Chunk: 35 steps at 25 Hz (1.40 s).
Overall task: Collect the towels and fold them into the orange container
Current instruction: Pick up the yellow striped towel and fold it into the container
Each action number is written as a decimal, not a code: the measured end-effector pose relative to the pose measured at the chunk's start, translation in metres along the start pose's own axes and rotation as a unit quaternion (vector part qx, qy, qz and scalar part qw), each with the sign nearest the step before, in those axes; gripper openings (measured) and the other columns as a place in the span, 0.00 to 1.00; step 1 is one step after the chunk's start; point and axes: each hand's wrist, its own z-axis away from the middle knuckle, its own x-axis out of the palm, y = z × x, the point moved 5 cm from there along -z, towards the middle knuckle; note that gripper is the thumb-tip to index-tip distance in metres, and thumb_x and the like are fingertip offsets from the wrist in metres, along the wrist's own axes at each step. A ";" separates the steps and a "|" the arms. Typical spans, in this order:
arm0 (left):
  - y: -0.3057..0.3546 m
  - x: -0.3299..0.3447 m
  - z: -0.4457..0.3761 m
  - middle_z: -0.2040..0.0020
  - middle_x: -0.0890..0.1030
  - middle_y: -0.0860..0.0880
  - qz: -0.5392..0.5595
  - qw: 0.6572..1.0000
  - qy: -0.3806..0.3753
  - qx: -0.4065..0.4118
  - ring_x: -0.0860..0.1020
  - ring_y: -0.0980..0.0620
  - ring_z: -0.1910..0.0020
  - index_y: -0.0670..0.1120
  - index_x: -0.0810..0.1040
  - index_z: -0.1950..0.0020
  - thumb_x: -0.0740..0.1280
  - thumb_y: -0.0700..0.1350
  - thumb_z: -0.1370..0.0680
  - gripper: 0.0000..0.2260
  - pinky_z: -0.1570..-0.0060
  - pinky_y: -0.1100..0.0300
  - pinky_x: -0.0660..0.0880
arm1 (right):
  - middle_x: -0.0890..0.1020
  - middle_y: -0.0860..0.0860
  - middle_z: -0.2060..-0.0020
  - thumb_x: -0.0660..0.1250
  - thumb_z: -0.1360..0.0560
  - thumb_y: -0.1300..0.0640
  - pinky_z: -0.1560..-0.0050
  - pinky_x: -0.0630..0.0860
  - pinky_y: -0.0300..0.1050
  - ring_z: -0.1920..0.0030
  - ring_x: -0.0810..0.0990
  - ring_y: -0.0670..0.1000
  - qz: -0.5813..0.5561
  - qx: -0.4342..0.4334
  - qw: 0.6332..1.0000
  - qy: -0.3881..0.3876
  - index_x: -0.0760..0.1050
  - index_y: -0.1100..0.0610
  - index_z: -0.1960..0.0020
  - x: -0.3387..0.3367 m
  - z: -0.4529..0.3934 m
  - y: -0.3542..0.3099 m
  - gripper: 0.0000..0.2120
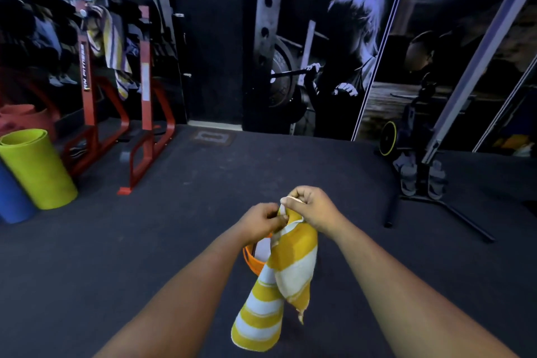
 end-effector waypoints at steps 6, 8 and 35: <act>-0.024 -0.030 -0.089 0.59 0.80 0.53 0.082 0.996 0.030 0.003 0.77 0.55 0.58 0.47 0.79 0.56 0.62 0.47 0.24 0.08 0.50 0.50 0.76 | 0.80 0.47 0.49 0.70 0.27 0.50 0.54 0.77 0.48 0.46 0.80 0.52 0.494 0.105 0.858 -0.091 0.79 0.47 0.47 -0.028 -0.072 0.049 0.09; -0.028 -0.044 -0.107 0.62 0.76 0.51 0.126 0.989 0.074 -0.010 0.74 0.56 0.62 0.45 0.75 0.59 0.61 0.41 0.20 0.09 0.54 0.52 0.72 | 0.76 0.50 0.47 0.65 0.24 0.49 0.52 0.75 0.49 0.42 0.76 0.53 0.485 0.155 0.859 -0.056 0.78 0.51 0.45 -0.031 -0.079 0.070 0.11; -0.038 -0.016 -0.194 0.60 0.83 0.50 -0.062 0.997 0.035 -0.011 0.81 0.50 0.60 0.50 0.78 0.57 0.71 0.50 0.23 0.06 0.59 0.50 0.76 | 0.78 0.47 0.68 0.72 0.37 0.44 0.63 0.75 0.53 0.64 0.78 0.49 0.208 0.092 0.970 0.082 0.70 0.48 0.60 -0.051 -0.167 0.104 0.14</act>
